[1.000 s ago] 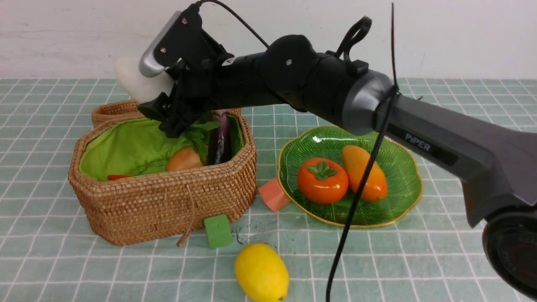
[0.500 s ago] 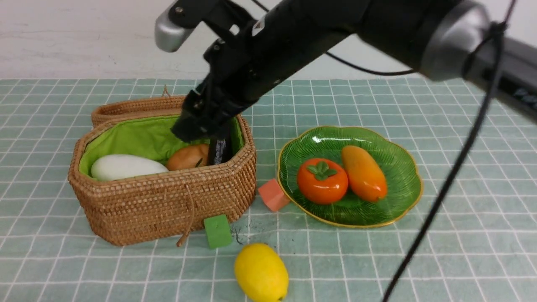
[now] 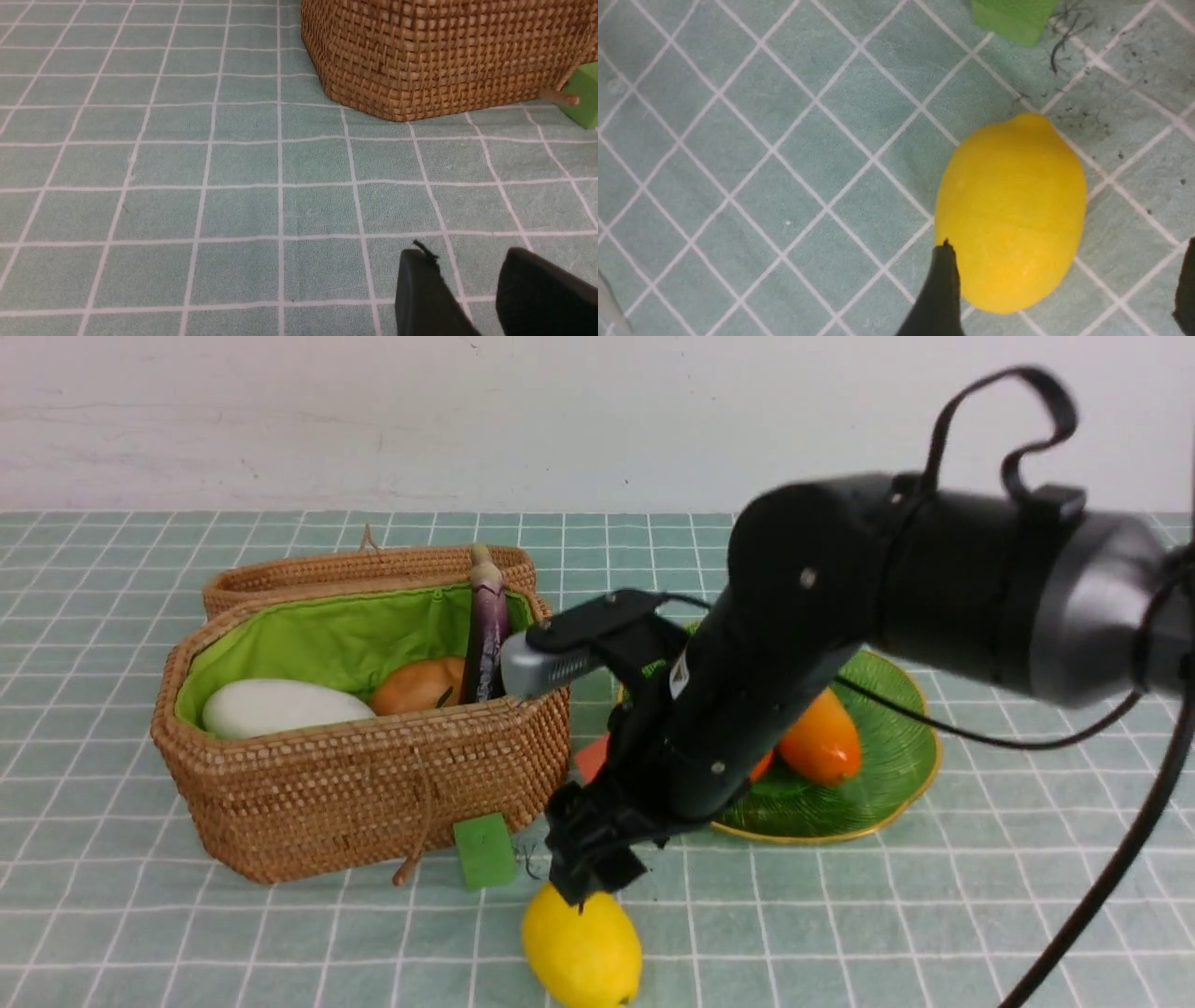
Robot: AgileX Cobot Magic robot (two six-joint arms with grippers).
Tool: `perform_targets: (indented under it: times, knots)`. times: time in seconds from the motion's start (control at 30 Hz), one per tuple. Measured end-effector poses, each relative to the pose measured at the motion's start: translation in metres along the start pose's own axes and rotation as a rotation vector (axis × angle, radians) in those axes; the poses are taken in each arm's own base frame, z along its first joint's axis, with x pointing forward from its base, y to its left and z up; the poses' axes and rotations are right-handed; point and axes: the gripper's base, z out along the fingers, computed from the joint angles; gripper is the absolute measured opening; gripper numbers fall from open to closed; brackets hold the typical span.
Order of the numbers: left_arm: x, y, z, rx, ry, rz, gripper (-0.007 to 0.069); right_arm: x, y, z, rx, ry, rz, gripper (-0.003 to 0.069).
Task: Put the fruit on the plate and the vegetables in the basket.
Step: Use the right arm to grab a lemon and put it into the right plate
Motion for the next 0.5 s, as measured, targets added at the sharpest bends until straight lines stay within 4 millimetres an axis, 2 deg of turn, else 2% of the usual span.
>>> perform_targets:
  times: [0.23, 0.33, 0.43, 0.5]
  knots:
    - [0.0, 0.0, 0.0, 0.0, 0.0, 0.0, 0.0238, 0.001, -0.009, 0.032, 0.005, 0.024, 0.033, 0.0612]
    - [0.0, 0.0, 0.0, 0.0, 0.0, 0.0, 0.0239, 0.005, -0.009, 0.052, -0.027, 0.062, 0.075, 0.0605]
    - [0.0, 0.0, 0.0, 0.0, 0.0, 0.0, 0.0239, 0.006, -0.008, 0.066, -0.046, 0.074, 0.103, 0.0601]
    - [0.0, 0.0, 0.0, 0.0, 0.0, 0.0, 0.0239, 0.006, -0.008, 0.066, -0.046, 0.072, 0.104, 0.0591]
